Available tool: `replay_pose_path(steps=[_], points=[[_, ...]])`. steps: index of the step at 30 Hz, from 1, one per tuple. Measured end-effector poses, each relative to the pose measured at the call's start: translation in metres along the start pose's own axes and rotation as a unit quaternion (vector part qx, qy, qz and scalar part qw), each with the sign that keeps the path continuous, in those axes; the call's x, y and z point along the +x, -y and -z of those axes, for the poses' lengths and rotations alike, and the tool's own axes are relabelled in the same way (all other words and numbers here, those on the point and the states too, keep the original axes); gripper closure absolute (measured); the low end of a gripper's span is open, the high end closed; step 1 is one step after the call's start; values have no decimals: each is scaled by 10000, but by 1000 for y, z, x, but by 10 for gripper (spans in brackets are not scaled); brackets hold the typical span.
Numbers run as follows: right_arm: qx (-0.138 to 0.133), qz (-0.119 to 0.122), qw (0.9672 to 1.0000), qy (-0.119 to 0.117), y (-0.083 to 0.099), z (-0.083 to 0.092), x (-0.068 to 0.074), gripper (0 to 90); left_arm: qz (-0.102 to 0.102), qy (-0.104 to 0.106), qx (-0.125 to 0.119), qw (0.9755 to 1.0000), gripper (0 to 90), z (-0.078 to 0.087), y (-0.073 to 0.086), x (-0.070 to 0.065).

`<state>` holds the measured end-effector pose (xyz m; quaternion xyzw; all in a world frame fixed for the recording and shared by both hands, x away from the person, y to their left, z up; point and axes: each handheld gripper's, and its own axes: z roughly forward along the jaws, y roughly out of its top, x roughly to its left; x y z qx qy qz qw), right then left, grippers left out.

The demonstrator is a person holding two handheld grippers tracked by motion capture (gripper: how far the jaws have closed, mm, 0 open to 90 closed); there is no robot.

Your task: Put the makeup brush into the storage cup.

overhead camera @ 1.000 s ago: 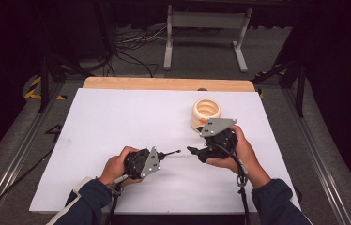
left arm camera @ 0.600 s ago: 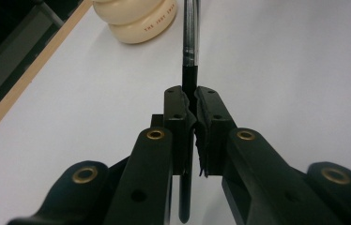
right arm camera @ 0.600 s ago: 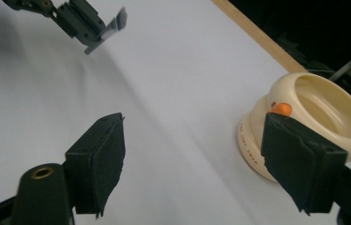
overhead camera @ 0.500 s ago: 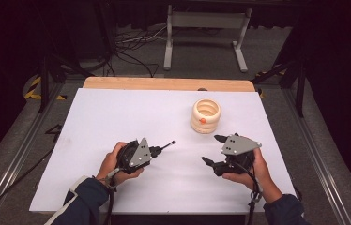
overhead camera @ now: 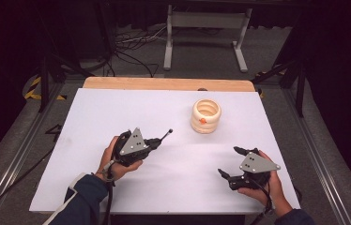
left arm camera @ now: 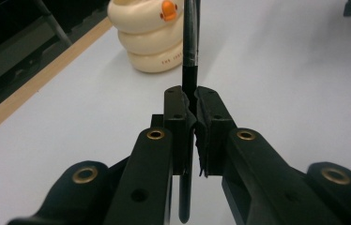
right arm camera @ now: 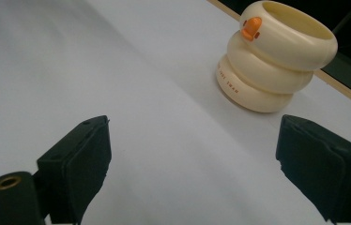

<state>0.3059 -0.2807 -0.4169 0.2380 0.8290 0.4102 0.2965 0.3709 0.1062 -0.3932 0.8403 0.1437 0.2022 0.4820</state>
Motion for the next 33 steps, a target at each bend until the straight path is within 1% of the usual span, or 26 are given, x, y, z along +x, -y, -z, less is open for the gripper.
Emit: replay_pose_path(steps=[1,2,4,5,6,7,8,9,10,11,12,13,14,16,17,19,21,25,26,27,29,30,31,33], points=[[0,0,10000,0,0,0,0,117,0,0,0,10000,836,0,0,0],[-41,-99,9999,4,4,3,0,115,66,-7,-100,9999,836,0,-3,2],[50,-89,9999,88,8,4,0,112,193,25,-245,9995,836,0,-7,6],[70,-94,9999,123,10,4,0,112,223,24,-348,9991,837,0,-10,9],[75,-137,9998,114,13,4,0,113,310,40,-441,9985,836,-1,-12,10],[108,-154,9997,125,14,3,0,112,439,79,-554,9975,836,-3,-14,12],[119,-149,9997,149,15,2,0,113,514,95,-630,9966,836,-6,-16,14],[109,-178,9997,130,15,1,0,113,539,100,-670,9962,836,-9,-17,15],[107,-201,9997,127,15,1,0,113,501,85,-680,9964,836,-12,-20,15],[119,-182,9996,160,15,0,1,111,535,98,-721,9959,836,-15,-22,15],[99,-126,9997,173,14,1,1,111,535,98,-721,9959,836,-15,-22,15],[99,-126,9997,173,14,1,1,111,529,103,-750,9957,836,-17,-24,16],[63,-130,9998,167,14,2,1,112,535,116,-794,9953,836,-21,-27,17],[-16,-154,9997,212,15,4,0,111,572,107,-884,9944,836,-24,-31,19],[-24,-197,9996,216,15,4,-1,113,544,81,-902,9944,836,-25,-34,20],[16,-214,9995,214,15,4,-1,123,543,70,-1026,9932,836,-26,-39,21],[47,-175,9995,258,15,4,-1,121,632,101,-1120,9916,836,-28,-43,24],[-5,-233,9994,273,15,5,-3,120,610,91,-1160,9913,836,-36,-52,27],[-37,-216,9993,286,14,6,-2,120,589,87,-1200,9910,836,-41,-58,28],[-37,-216,9993,286,14,6,-2,120,589,87,-1200,9910,836,-41,-58,28],[-25,-281,9993,229,13,7,-3,120,619,80,-1226,9905,836,-46,-63,28],[-11,-327,9993,191,12,6,-3,119,606,91,-1217,9907,836,-49,-65,29],[-43,-351,9993,148,12,7,-4,119,621,101,-1260,9900,836,-51,-68,29],[-84,-339,9993,99,10,7,-3,118,586,62,-1315,9896,836,-55,-73,30]])
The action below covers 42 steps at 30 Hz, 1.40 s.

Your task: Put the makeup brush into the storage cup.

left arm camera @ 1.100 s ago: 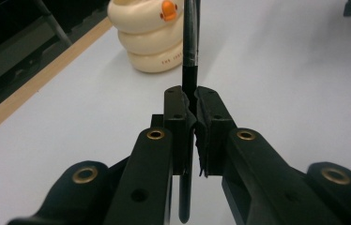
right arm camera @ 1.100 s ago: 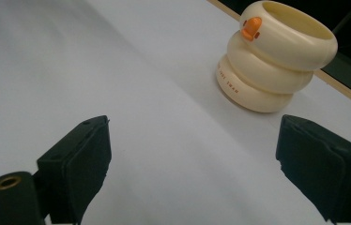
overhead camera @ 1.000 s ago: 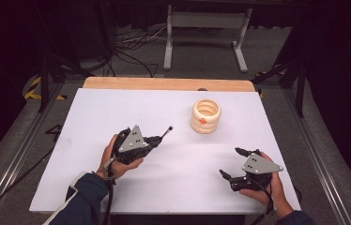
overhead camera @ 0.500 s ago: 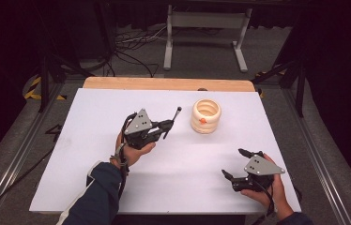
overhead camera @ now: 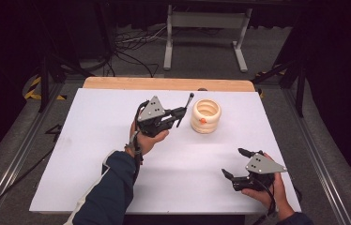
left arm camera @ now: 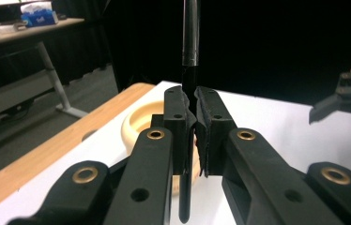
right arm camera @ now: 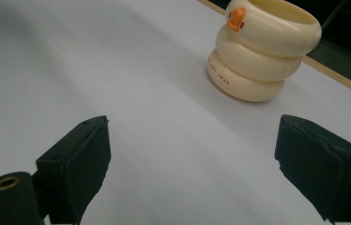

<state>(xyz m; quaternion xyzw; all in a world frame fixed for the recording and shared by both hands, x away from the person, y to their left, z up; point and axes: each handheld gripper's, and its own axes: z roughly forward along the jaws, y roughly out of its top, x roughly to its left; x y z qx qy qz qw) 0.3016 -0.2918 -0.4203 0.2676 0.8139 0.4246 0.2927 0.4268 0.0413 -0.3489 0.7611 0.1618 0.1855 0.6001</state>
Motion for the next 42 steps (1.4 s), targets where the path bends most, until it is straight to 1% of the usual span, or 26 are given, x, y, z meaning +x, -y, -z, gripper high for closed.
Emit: replay_pose_path(steps=[2,4,6,7,8,12,14,15,18,20,22,24,28,30,31,34,35,37,39,40,42], points=[[-29,7,10000,-17,-1,0,1,118,53,41,-70,10000,836,-4,-3,1],[-24,33,10000,-5,-1,0,1,118,26,13,-113,9999,836,-9,-8,1],[-10,5,10000,-9,0,0,0,118,57,69,-159,9998,836,-13,-10,0],[-1,-1,10000,7,0,0,0,118,19,53,-179,9998,836,-16,-13,1],[-21,-18,10000,34,0,0,-1,119,44,64,-208,9998,836,-18,-14,1],[-27,-48,10000,56,1,1,-2,119,44,123,-248,9996,836,-26,-21,2],[-47,-58,10000,39,1,1,-2,120,28,106,-261,9996,836,-30,-23,2],[-44,-52,10000,36,1,1,-2,120,46,145,-271,9995,836,-33,-25,3],[-58,-60,10000,43,1,1,-2,120,16,145,-288,9995,836,-39,-28,3],[-64,-63,10000,40,1,1,-2,121,44,172,-320,9993,836,-46,-30,3],[-90,-61,9999,62,1,2,-3,122,51,214,-306,9993,836,-52,-32,3],[-103,-81,9999,62,1,2,-3,122,25,202,-272,9994,836,-57,-33,2],[-107,-84,9999,51,0,2,-2,123,62,245,-246,9994,836,-68,-34,5],[-110,-73,9999,45,0,2,-2,123,59,237,-245,9994,836,-73,-34,5],[-108,-80,9999,44,0,2,-2,124,59,237,-245,9994,836,-73,-34,5],[-125,-86,9999,52,1,2,-2,125,74,236,-214,9995,836,-84,-33,7],[-125,-86,9999,52,1,2,-2,125,74,236,-214,9995,836,-84,-33,7],[-129,-82,9999,52,1,2,-2,125,63,220,-165,9996,836,-90,-31,8],[-121,-81,9999,41,1,2,-2,126,75,219,-166,9996,836,-94,-31,9],[-123,-78,9999,34,1,1,-2,126,43,184,-128,9997,836,-97,-31,9],[-120,-68,9999,36,1,1,-2,126,49,208,-130,9997,836,-100,-30,10]])
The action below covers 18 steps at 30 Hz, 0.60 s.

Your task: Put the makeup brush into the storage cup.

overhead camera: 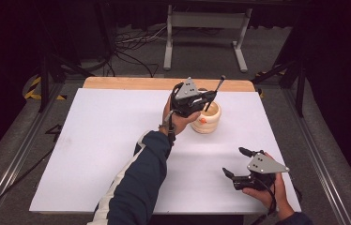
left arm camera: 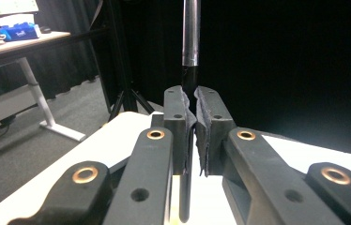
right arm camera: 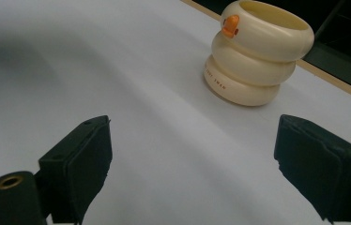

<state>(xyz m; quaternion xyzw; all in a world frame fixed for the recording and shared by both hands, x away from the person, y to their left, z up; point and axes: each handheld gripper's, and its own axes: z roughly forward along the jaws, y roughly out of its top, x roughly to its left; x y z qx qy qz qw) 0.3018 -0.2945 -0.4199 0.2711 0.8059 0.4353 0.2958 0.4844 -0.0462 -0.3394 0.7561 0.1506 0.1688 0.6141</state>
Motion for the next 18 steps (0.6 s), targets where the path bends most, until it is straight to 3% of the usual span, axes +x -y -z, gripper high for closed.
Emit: replay_pose_path(steps=[8,18], points=[[-9,5,10000,-5,0,1,0,129,43,-54,-29,10000,836,-12,2,9],[-34,6,10000,-9,1,2,-1,130,133,-121,174,9997,836,-23,18,14]])
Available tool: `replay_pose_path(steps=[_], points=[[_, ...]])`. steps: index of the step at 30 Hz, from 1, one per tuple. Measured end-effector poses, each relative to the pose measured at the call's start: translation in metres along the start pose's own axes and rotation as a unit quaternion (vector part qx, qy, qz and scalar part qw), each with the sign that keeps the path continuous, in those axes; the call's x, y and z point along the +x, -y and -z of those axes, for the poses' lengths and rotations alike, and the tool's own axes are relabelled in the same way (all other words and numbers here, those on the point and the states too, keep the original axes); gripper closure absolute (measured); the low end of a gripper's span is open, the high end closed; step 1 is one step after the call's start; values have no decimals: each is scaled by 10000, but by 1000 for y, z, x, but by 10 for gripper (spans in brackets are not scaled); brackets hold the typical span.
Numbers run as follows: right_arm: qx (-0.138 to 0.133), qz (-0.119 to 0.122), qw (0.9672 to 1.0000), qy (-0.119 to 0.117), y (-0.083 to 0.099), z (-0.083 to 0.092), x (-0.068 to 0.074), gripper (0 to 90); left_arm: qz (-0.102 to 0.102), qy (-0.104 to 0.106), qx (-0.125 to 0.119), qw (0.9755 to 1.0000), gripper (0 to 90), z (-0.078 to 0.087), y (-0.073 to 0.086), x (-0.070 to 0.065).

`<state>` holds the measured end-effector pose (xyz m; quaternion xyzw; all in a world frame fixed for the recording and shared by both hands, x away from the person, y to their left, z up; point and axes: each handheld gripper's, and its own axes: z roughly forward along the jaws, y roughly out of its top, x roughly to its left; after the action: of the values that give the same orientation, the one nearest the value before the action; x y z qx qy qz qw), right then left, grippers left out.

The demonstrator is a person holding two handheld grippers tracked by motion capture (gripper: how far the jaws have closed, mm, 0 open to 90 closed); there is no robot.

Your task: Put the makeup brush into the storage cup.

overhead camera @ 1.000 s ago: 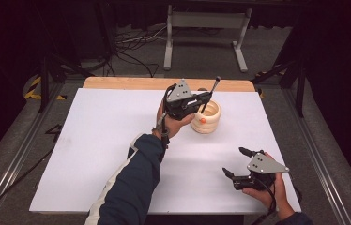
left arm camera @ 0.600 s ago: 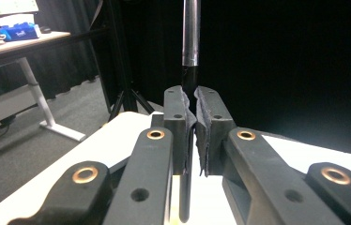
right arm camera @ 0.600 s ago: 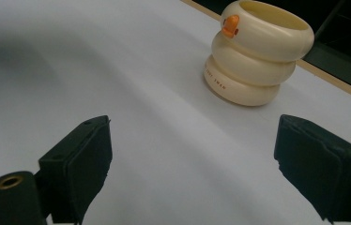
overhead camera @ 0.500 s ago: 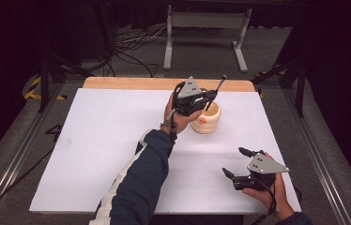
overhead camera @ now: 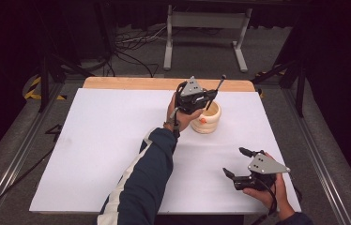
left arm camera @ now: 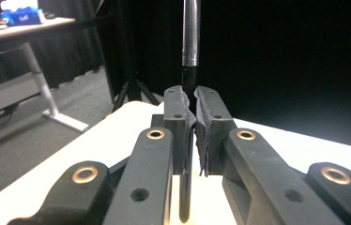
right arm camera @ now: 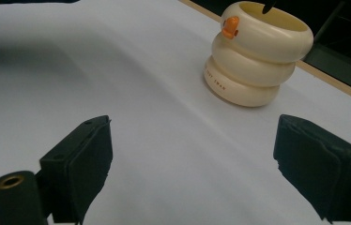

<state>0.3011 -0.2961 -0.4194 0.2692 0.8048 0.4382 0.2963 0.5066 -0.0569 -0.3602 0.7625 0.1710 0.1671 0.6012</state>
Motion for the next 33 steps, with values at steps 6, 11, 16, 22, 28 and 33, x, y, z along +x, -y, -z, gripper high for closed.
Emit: replay_pose_path(steps=[6,11,16,22,28,33], points=[[9,-3,10000,-34,0,0,0,132,35,-8,141,9999,836,-4,13,0],[34,30,10000,-72,-1,-1,1,136,57,16,230,9997,836,-4,23,0],[44,29,10000,-79,-1,-2,2,136,117,47,209,9997,836,2,33,-3],[66,24,9999,-84,-1,-2,2,138,127,37,283,9995,836,7,41,-6],[146,97,9998,-139,-1,-5,4,139,166,-34,285,9995,835,12,44,-6],[159,83,9997,-137,-2,-4,3,139,141,-82,294,9994,834,15,44,-5]])
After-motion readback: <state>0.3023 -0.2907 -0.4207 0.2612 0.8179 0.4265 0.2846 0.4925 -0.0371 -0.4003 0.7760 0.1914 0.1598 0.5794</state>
